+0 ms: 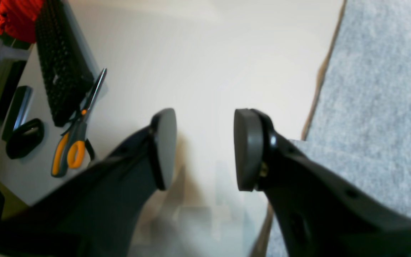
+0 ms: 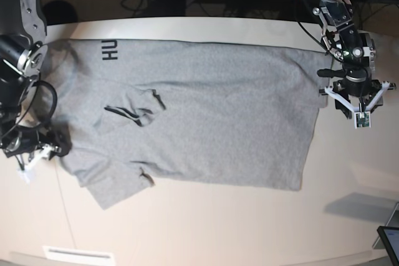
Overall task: Fold the T-shirt properly
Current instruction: 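Move both grippers down along the shirt sides to the hem corners, then close both grippers on the grey shirt's hem corners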
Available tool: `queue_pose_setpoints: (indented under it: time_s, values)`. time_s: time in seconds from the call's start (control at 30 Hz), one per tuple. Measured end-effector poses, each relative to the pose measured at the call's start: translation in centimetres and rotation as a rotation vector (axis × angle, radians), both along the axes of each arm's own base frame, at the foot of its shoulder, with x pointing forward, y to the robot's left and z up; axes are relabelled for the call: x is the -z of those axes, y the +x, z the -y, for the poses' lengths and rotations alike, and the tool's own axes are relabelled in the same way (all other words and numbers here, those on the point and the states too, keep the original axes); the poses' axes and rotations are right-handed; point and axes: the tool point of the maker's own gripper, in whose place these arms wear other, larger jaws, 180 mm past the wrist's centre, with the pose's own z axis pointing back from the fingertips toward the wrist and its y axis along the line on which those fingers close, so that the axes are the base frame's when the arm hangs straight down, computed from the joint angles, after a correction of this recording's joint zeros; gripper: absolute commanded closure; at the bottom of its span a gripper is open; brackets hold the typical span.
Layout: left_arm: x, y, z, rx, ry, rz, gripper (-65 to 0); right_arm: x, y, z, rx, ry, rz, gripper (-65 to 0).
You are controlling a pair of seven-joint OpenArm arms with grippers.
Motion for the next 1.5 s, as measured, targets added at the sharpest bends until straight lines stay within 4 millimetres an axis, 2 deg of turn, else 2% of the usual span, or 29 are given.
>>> queue_pose_setpoints:
  time_s: [0.07,0.17,0.33,0.53,0.63,0.67,0.77,0.83,1.0,1.1,1.2,1.3,1.4,1.5]
  values:
    - [0.5,0.2,-0.2,-0.007,-0.009,-0.010,-25.5,0.2,-0.2,-0.1,-0.005,-0.001,-0.011,-7.0]
    - [1.0,1.4,-0.3,-0.018,-0.039,-0.001,-25.5,0.4,-0.4,-0.1,-0.005,-0.001,-0.015,-0.1]
    - [3.1,2.8,-0.7,-0.044,-0.100,-0.034,-25.5,0.4,-0.4,-0.1,-0.005,0.000,-0.016,0.0]
    - [2.9,7.7,-0.5,-0.046,-0.188,0.017,-25.5,0.4,-0.4,0.0,-0.004,-0.004,-0.017,0.0]
    - [2.9,9.3,-0.4,-0.052,-0.219,0.021,-26.0,0.4,-0.4,0.0,-0.004,-0.004,-0.017,0.0]
    - [3.0,9.8,-0.4,-0.053,-0.232,0.022,-28.2,0.4,-0.4,0.0,-0.004,-0.004,-0.018,0.0]
    - [3.8,12.4,1.0,0.028,-0.290,-0.019,-40.6,0.4,-0.4,0.0,-0.004,-0.004,-0.017,0.0]
    - [4.6,13.7,1.3,0.039,-0.381,-0.021,-44.5,0.4,-0.4,0.0,-0.005,-0.004,-0.017,0.0]
    - [6.6,16.4,0.8,-0.021,-0.555,-0.058,-34.8,0.4,-0.5,0.1,-0.005,-0.007,-0.018,0.0]
    - [6.2,19.2,2.0,0.017,-0.622,-0.036,-29.2,0.4,-0.4,0.0,-0.005,-0.005,-0.017,0.0]
    - [6.4,20.9,3.5,0.051,-0.677,-0.017,-28.6,0.4,-0.4,0.0,-0.006,-0.006,-0.017,0.0]
    - [7.8,21.0,4.1,0.052,-0.730,-0.046,-28.6,0.4,-0.4,0.1,-0.005,-0.007,-0.017,0.0]
    - [9.1,20.5,3.6,-0.019,-0.751,-0.058,-28.6,0.4,-0.5,0.1,-0.005,-0.007,-0.018,0.0]
    - [9.6,20.4,3.5,-0.056,-0.752,-0.056,-28.9,0.4,-0.5,0.2,-0.004,-0.008,-0.017,0.0]
